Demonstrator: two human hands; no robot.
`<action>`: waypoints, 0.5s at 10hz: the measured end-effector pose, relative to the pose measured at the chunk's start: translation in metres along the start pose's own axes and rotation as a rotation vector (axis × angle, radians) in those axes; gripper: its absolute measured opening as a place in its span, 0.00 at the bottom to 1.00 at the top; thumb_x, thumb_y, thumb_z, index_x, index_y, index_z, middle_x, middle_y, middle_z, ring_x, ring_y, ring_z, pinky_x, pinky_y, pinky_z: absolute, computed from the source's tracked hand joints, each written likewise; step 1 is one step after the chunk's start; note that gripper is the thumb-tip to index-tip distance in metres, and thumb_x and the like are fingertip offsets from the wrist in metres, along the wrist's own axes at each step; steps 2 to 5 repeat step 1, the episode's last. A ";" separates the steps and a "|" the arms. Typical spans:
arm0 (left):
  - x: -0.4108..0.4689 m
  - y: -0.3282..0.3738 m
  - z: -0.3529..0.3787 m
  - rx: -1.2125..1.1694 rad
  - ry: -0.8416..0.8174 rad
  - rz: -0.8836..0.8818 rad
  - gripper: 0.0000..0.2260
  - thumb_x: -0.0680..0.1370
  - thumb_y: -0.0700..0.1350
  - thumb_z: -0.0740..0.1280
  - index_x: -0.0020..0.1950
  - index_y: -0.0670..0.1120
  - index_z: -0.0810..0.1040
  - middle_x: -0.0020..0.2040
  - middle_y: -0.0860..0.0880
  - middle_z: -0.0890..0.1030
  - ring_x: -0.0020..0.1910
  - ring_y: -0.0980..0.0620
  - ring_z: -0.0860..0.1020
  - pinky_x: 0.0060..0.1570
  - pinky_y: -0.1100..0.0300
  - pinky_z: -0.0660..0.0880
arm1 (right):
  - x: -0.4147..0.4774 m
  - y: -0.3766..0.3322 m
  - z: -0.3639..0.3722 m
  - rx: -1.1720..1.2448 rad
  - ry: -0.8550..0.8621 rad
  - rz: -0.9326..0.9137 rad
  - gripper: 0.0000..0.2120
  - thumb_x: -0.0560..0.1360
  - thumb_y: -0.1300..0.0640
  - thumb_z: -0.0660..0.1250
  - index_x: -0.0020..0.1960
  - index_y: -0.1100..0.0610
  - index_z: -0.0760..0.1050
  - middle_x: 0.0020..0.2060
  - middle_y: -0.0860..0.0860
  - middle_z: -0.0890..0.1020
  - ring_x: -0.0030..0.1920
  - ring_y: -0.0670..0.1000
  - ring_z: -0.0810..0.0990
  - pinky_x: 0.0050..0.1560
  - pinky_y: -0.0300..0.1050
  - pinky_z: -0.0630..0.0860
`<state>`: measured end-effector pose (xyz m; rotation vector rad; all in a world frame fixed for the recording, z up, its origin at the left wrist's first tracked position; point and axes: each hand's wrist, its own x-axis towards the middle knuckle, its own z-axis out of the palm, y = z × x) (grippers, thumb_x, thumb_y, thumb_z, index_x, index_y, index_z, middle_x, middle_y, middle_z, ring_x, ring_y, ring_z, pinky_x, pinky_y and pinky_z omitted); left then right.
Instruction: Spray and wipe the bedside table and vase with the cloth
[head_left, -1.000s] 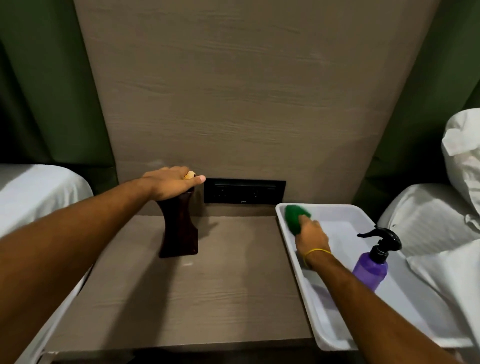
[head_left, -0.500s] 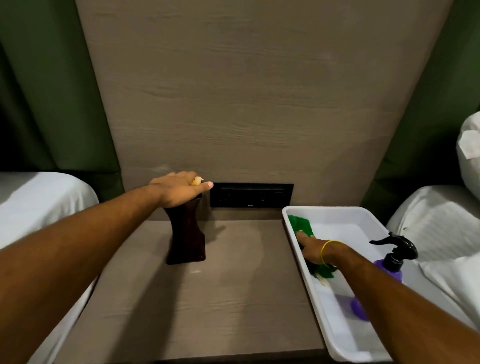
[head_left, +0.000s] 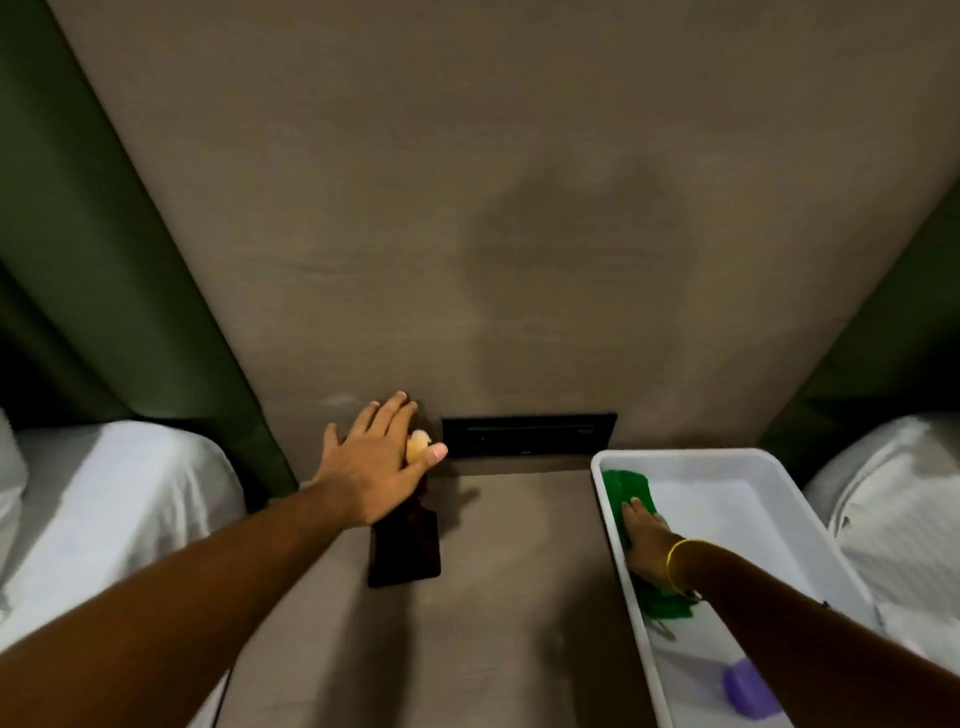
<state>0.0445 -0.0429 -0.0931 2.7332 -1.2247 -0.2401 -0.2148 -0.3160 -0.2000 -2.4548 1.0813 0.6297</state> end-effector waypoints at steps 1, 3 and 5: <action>-0.013 0.017 -0.037 -0.001 0.146 0.037 0.48 0.75 0.80 0.34 0.89 0.54 0.44 0.90 0.56 0.40 0.88 0.47 0.41 0.80 0.25 0.50 | -0.037 -0.021 -0.042 0.129 0.156 -0.069 0.45 0.80 0.57 0.65 0.86 0.57 0.38 0.86 0.55 0.40 0.86 0.60 0.47 0.83 0.55 0.54; -0.013 0.017 -0.037 -0.001 0.146 0.037 0.48 0.75 0.80 0.34 0.89 0.54 0.44 0.90 0.56 0.40 0.88 0.47 0.41 0.80 0.25 0.50 | -0.037 -0.021 -0.042 0.129 0.156 -0.069 0.45 0.80 0.57 0.65 0.86 0.57 0.38 0.86 0.55 0.40 0.86 0.60 0.47 0.83 0.55 0.54; -0.013 0.017 -0.037 -0.001 0.146 0.037 0.48 0.75 0.80 0.34 0.89 0.54 0.44 0.90 0.56 0.40 0.88 0.47 0.41 0.80 0.25 0.50 | -0.037 -0.021 -0.042 0.129 0.156 -0.069 0.45 0.80 0.57 0.65 0.86 0.57 0.38 0.86 0.55 0.40 0.86 0.60 0.47 0.83 0.55 0.54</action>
